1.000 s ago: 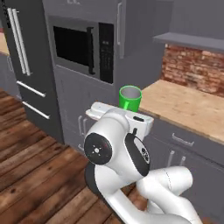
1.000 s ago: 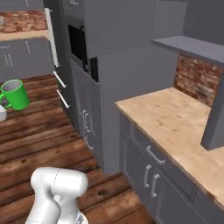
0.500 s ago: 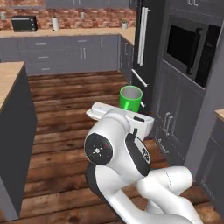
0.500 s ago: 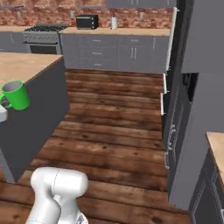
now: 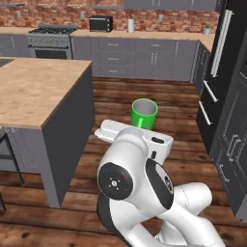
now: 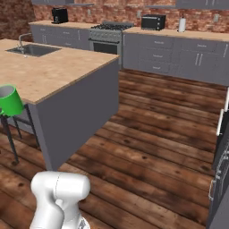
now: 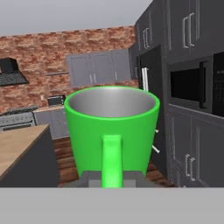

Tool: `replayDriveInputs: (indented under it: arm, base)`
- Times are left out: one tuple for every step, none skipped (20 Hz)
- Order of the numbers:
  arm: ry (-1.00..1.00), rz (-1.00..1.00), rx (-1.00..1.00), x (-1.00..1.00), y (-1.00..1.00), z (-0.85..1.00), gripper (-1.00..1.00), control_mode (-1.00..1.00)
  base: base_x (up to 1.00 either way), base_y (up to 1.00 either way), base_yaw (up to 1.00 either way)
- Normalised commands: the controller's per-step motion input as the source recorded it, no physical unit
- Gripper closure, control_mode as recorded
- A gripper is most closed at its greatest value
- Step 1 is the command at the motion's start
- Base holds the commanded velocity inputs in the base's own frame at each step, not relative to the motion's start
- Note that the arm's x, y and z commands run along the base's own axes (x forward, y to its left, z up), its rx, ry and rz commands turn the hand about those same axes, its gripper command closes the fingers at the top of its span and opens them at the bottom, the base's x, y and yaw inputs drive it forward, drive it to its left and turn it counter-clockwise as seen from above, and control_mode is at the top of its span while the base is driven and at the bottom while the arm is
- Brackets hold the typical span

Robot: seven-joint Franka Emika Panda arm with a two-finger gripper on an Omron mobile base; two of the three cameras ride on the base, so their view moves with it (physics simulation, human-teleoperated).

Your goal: Open the cabinet directly in front. Then move the beer and the mug to the dining counter with the jar on it.

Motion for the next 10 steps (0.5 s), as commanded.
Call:
replayDriveInputs:
  arm:
    - [0.00,0.00,0.00,0.00,0.00,0.00,1.00,1.00]
    - [0.00,0.00,0.00,0.00,0.00,0.00,1.00,1.00]
    - [0.00,0.00,0.00,0.00,0.00,0.00,1.00,1.00]
    - [0.00,0.00,0.00,0.00,0.00,0.00,1.00,1.00]
    - [0.00,0.00,0.00,0.00,0.00,0.00,1.00,1.00]
    - [0.00,0.00,0.00,0.00,0.00,0.00,1.00,1.00]
    - [0.00,0.00,0.00,0.00,0.00,0.00,1.00,1.00]
    - [0.00,0.00,0.00,0.00,0.00,0.00,1.00,1.00]
    - [0.00,0.00,0.00,0.00,0.00,0.00,1.00,1.00]
    - [0.00,0.00,0.00,0.00,0.00,0.00,1.00,1.00]
  base:
    - [0.41,0.77,0.00]
    - [0.56,1.00,0.00]
    - [0.66,1.00,0.00]
    - [0.71,1.00,0.00]
    - [0.76,1.00,0.00]
    - [0.81,1.00,0.00]
    - [0.78,1.00,0.00]
    - [0.72,1.00,0.00]
    - [0.63,1.00,0.00]
    - [0.54,1.00,0.00]
